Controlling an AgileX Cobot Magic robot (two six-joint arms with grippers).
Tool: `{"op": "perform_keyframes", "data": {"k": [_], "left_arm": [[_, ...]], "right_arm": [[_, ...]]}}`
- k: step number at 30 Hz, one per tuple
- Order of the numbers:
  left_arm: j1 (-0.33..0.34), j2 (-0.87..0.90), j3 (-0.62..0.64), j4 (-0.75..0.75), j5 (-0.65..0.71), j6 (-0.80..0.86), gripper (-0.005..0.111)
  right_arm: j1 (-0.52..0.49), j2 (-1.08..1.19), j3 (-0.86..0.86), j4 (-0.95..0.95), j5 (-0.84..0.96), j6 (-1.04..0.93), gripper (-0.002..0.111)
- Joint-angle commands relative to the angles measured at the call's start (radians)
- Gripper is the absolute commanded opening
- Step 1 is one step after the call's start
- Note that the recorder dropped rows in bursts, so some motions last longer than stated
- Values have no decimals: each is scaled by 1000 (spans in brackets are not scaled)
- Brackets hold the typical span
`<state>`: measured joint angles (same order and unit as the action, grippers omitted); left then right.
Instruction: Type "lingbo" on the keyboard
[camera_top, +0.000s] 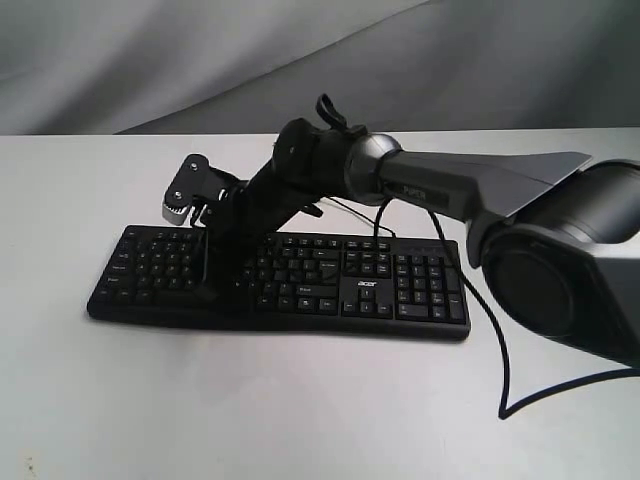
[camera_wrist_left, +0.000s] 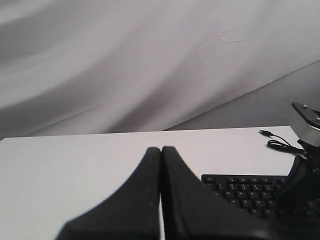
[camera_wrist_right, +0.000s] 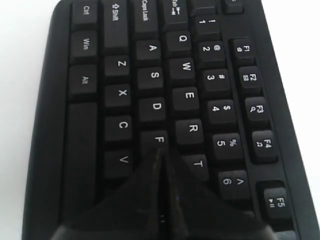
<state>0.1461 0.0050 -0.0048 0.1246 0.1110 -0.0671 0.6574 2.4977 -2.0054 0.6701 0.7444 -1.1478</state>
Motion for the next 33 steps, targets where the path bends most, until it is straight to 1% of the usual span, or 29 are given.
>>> {"op": "perform_keyframes", "data": {"k": [1, 7, 13, 16, 33], "left_arm": [[-7, -5, 5, 0, -9, -2, 1], [-7, -5, 5, 0, -9, -2, 1], [-7, -5, 5, 0, -9, -2, 1], [-7, -5, 5, 0, -9, -2, 1], [-7, -5, 5, 0, -9, -2, 1]], "right_arm": [[1, -4, -10, -7, 8, -3, 0], [1, 14, -10, -16, 13, -3, 0], [-4, -29, -10, -36, 93, 1, 0], [9, -42, -10, -36, 112, -2, 0], [17, -26, -8, -71, 90, -1, 0]]}}
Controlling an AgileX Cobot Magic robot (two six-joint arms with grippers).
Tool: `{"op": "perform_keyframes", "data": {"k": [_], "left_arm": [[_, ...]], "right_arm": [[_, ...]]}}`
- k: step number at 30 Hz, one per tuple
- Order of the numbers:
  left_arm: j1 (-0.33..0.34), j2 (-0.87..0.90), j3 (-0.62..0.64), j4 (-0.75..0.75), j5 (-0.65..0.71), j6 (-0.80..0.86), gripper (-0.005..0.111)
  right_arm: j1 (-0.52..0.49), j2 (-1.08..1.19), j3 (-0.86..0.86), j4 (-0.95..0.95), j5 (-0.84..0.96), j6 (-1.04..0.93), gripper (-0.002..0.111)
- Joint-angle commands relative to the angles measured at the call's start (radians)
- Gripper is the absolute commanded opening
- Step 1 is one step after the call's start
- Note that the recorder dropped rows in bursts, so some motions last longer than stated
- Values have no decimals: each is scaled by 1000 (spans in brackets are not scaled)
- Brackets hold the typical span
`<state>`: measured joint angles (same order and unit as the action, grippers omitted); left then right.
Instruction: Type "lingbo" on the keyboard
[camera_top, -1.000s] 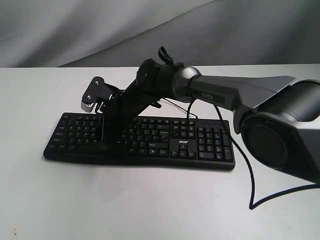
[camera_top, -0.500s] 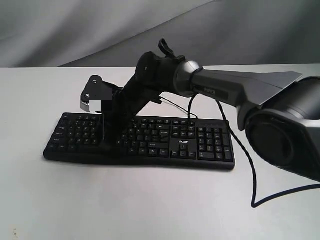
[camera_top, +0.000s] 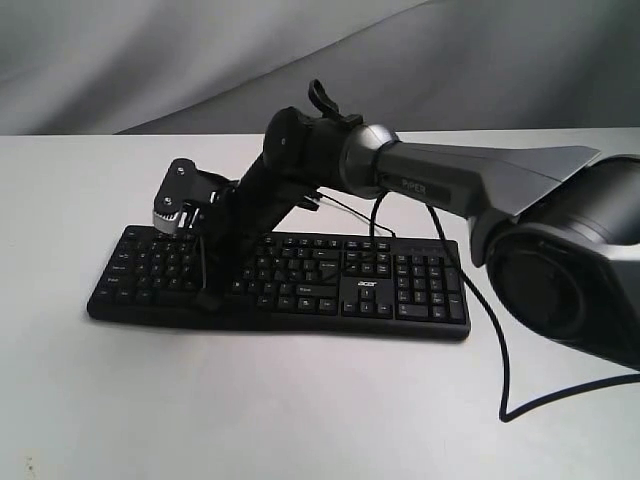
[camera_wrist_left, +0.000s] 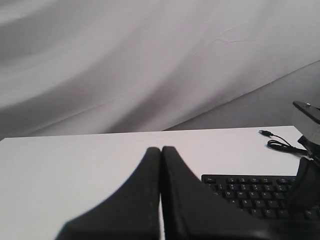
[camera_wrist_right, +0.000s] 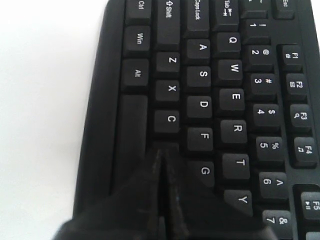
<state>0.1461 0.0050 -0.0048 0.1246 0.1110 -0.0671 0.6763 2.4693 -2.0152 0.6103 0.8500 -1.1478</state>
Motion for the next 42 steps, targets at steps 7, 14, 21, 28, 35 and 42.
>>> {"op": "perform_keyframes", "data": {"k": [7, 14, 21, 28, 35, 42], "left_arm": [[-7, -5, 5, 0, -9, -2, 1], [-7, -5, 5, 0, -9, -2, 1], [-7, -5, 5, 0, -9, -2, 1], [-7, -5, 5, 0, -9, -2, 1], [-7, -5, 5, 0, -9, -2, 1], [-7, -5, 5, 0, -9, -2, 1]], "right_arm": [[-2, 10, 2, -21, -26, 4, 0], [-2, 12, 2, -21, -33, 4, 0], [-4, 17, 2, -24, -33, 4, 0], [-9, 31, 6, -18, -27, 4, 0], [-27, -47, 6, -32, -32, 4, 0], [-57, -111, 6, -147, 28, 114, 0]]}}
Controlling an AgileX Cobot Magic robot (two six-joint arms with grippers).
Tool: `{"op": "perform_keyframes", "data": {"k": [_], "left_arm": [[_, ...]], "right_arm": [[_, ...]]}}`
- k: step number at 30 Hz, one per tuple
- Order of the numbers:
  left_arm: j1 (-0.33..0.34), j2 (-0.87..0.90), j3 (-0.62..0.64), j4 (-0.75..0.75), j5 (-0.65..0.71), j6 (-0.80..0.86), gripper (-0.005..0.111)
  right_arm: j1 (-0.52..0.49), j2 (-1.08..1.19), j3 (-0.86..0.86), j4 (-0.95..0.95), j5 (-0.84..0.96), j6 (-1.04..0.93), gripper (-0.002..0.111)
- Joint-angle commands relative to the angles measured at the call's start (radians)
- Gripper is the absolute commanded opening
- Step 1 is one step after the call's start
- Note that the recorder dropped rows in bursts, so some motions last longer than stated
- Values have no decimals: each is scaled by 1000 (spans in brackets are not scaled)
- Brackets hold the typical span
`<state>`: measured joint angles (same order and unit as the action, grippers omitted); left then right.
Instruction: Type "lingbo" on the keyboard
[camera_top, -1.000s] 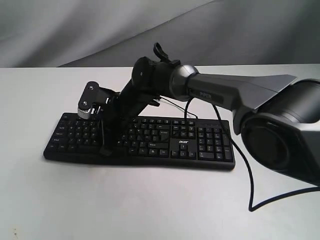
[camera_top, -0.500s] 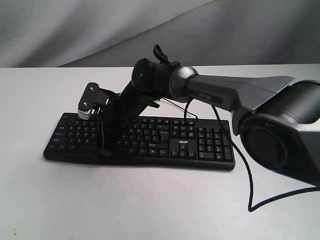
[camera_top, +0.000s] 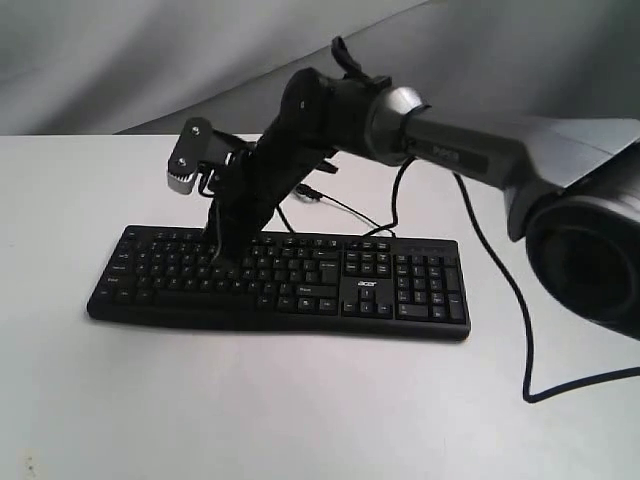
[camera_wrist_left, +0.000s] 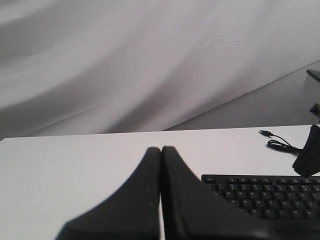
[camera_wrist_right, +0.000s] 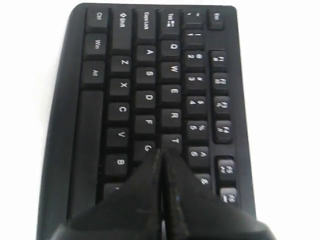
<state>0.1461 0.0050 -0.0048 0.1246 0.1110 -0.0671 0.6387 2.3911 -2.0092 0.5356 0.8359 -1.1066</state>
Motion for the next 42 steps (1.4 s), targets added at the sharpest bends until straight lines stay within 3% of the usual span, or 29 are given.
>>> {"op": "perform_keyframes", "data": {"k": [1, 7, 12, 42], "left_arm": [[-7, -5, 5, 0, -9, -2, 1], [-7, -5, 5, 0, -9, -2, 1], [-7, -5, 5, 0, -9, -2, 1], [-7, -5, 5, 0, -9, -2, 1]], "right_arm": [[-24, -32, 0, -75, 51, 86, 0], [-72, -41, 83, -31, 28, 76, 0], [-100, -49, 169, 98, -40, -45, 0], [-102, -12, 169, 104, -47, -73, 0]]}}
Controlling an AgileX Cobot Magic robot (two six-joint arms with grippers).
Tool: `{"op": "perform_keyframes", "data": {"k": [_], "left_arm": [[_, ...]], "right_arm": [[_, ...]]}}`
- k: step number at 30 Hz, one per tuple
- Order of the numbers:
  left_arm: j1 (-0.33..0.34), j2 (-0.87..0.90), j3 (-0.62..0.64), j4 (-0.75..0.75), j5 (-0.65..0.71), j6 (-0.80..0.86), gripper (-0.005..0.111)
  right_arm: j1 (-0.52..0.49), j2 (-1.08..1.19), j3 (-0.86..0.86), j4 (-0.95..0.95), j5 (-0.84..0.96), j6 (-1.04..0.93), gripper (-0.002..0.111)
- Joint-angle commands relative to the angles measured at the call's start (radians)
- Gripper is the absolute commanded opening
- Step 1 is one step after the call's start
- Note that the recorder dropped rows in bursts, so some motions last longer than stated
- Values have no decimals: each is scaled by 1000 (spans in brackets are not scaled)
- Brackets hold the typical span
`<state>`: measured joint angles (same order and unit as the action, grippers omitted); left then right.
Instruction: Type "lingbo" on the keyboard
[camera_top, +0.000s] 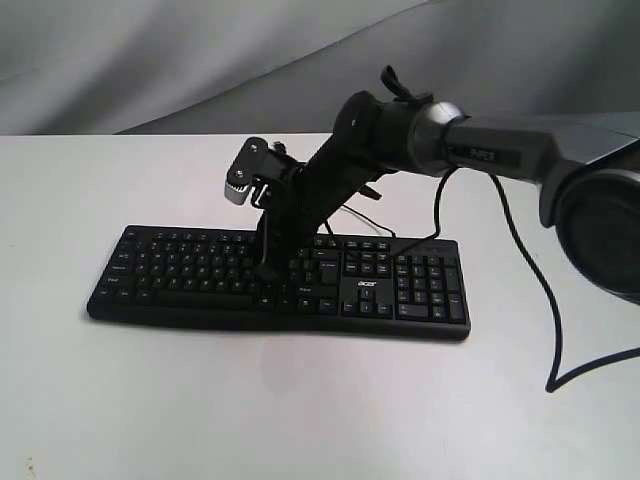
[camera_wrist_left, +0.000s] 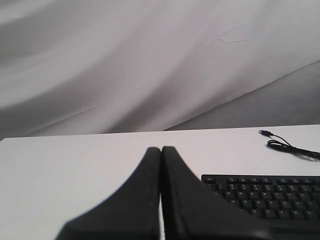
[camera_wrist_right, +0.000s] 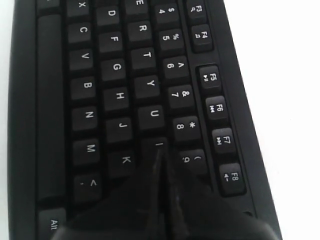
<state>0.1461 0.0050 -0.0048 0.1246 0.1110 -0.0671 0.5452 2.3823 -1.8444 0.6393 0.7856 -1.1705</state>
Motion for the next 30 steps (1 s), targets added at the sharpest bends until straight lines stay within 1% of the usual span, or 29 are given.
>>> {"op": "perform_keyframes", "data": {"k": [1, 11, 16, 20, 22, 24, 25, 27, 30], "left_arm": [[-7, -5, 5, 0, -9, -2, 1], [-7, -5, 5, 0, -9, -2, 1], [-7, -5, 5, 0, -9, -2, 1], [-7, -5, 5, 0, -9, -2, 1], [-7, -5, 5, 0, -9, -2, 1], [-7, -5, 5, 0, -9, -2, 1], [-7, -5, 5, 0, -9, -2, 1], [-7, -5, 5, 0, -9, -2, 1], [-7, -5, 5, 0, -9, -2, 1]], "right_arm": [[-8, -3, 5, 1, 3, -9, 0], [-10, 24, 5, -3, 0, -15, 0], [-9, -36, 5, -3, 22, -29, 0], [-9, -94, 5, -3, 93, -22, 0], [-9, -164, 5, -30, 95, 40, 0], [-9, -266, 5, -152, 78, 177, 0], [-9, -344, 5, -273, 74, 281, 0], [-9, -444, 20, -379, 76, 396, 0], [-9, -607, 86, -393, 47, 435, 0]]}}
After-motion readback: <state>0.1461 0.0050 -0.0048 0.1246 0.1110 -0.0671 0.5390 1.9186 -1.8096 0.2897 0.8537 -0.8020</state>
